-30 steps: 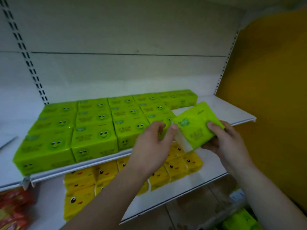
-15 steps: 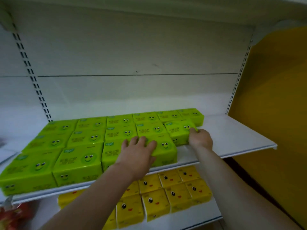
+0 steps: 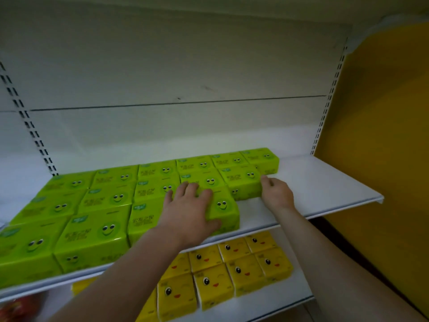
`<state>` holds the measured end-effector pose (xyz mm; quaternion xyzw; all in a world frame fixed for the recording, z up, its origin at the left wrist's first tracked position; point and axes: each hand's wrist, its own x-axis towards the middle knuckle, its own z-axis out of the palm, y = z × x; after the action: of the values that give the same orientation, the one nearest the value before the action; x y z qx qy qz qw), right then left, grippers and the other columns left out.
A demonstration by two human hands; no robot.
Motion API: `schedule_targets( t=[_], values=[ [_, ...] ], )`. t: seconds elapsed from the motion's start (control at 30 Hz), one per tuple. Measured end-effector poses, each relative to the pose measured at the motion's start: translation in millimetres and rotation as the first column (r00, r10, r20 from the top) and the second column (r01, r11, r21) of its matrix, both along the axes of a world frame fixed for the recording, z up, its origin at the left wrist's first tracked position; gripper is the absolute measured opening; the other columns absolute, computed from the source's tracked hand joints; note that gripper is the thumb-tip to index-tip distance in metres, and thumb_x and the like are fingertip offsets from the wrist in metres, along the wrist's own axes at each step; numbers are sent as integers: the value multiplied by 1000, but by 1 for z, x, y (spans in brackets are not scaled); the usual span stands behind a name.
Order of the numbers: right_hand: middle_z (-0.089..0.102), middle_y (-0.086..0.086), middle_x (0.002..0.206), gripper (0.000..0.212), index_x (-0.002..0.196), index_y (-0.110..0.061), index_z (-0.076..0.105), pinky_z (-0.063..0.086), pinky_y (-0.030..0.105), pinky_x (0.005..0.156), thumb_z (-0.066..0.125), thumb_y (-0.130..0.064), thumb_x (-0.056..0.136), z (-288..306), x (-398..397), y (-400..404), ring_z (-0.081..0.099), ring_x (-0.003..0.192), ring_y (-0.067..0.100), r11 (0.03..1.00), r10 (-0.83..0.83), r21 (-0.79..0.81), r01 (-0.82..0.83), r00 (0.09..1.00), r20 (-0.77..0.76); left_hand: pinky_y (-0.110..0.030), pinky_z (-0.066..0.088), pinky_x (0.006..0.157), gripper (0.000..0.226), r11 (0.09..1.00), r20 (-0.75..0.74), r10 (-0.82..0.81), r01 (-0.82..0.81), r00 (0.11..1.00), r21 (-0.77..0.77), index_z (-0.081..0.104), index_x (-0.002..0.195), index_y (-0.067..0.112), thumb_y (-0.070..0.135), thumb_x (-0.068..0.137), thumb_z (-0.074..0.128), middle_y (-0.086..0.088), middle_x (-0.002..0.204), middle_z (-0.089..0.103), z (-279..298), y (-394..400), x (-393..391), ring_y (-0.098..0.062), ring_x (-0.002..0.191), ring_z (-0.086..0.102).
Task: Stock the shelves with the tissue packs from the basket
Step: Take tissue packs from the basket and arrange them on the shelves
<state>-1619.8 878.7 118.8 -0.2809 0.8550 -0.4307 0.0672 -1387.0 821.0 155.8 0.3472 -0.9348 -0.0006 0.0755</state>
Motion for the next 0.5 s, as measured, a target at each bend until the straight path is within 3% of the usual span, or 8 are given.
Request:
schedule_targets(
  t=[0.1, 0.2, 0.27, 0.37, 0.43, 0.5],
  values=[
    [68, 17, 111, 35, 104, -10, 69, 47, 36, 92, 48, -38, 99, 1, 1, 26, 62, 105, 36, 994, 17, -105, -22, 999, -44, -42, 37, 109, 57, 988, -249, -151, 137, 957, -70, 52, 132, 24, 57, 85, 54, -5, 136, 51, 1, 19, -13, -27, 133, 43],
    [71, 5, 101, 28, 99, -20, 71, 53, 49, 91, 55, -42, 91, -3, 11, 69, 68, 95, 27, 977, 49, -207, -58, 998, -45, -37, 53, 79, 37, 943, -433, -308, 332, 847, -21, 63, 110, 22, 49, 87, 50, 0, 102, 67, -8, 57, -24, -24, 101, 61],
    [72, -1, 93, 19, 97, -22, 70, 55, 47, 86, 57, -35, 93, -7, 20, 106, 69, 90, 21, 976, 53, -204, -72, 994, -96, -36, 52, 68, 29, 892, -393, -391, 447, 832, 58, 63, 98, 25, 48, 90, 48, 3, 86, 69, -21, 86, -32, -22, 87, 64],
    [71, 3, 86, 10, 90, -27, 65, 60, 40, 74, 58, -26, 96, -18, 39, 169, 69, 77, 17, 978, 39, -206, -38, 999, 3, -29, 46, 66, 28, 781, -302, -494, 568, 816, 259, 65, 94, 23, 47, 94, 50, 2, 82, 70, -55, 126, -42, -20, 83, 64],
    [72, 3, 89, 10, 89, -31, 65, 59, 36, 74, 59, -27, 96, -32, 50, 214, 70, 80, 17, 993, 82, -88, -76, 994, 68, -32, 50, 73, 33, 690, -229, -570, 611, 789, 389, 67, 96, 21, 48, 91, 48, -1, 90, 72, -85, 153, -44, -23, 91, 65],
    [72, -4, 93, 7, 95, -32, 68, 54, 32, 80, 61, -33, 94, -48, 60, 263, 68, 89, 12, 981, 109, 158, -109, 994, 5, -36, 51, 77, 38, 599, -169, -645, 630, 745, 495, 69, 95, 17, 46, 88, 46, -6, 94, 72, -116, 180, -44, -26, 93, 65]
  ],
)
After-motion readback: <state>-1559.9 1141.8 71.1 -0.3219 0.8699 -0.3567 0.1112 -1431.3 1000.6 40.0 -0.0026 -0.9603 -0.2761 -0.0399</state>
